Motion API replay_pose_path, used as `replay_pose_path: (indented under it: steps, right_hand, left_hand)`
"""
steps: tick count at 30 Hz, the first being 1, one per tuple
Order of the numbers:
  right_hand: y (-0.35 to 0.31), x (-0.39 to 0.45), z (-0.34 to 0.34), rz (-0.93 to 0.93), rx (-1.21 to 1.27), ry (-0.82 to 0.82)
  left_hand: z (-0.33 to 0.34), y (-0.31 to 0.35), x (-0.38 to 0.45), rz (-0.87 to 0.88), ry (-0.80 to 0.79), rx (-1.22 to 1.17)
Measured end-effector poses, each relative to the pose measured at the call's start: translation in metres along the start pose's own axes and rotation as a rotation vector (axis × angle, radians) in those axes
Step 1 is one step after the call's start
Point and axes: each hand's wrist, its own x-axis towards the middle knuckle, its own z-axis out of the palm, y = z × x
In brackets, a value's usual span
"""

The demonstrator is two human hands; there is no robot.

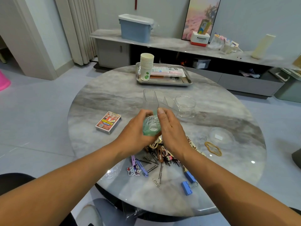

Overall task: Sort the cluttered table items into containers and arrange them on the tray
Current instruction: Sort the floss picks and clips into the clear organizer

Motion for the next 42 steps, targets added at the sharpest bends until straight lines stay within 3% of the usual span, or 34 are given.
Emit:
replay_pose_path:
  steps: [8, 14, 20, 28, 39, 42]
  right_hand:
    - [0.002, -0.006, 0.001, -0.082, -0.228, -0.103]
    - [0.004, -0.006, 0.000, -0.132, -0.263, -0.236]
    - [-0.001, -0.002, -0.005, -0.102, -0.099, -0.114]
    - [-0.013, 0.006, -0.016, -0.111, -0.119, -0.179]
    - [-0.019, 0.007, -0.007, -0.087, -0.140, -0.045]
    - [-0.017, 0.005, -0.005, -0.045, -0.171, -0.056]
  left_hand:
    - [0.002, -0.001, 0.002, 0.021, -0.001, 0.199]
    - [-0.004, -0.001, 0.004, 0.018, -0.016, 0.175]
    - [-0.016, 0.006, 0.008, -0.059, -0.054, -0.154]
    - [-0.017, 0.013, 0.010, 0.021, -0.054, -0.229]
    - [-0.011, 0.012, 0.010, 0.152, 0.116, 0.035]
    - [-0.010, 0.010, 0.008, 0.157, 0.101, 0.090]
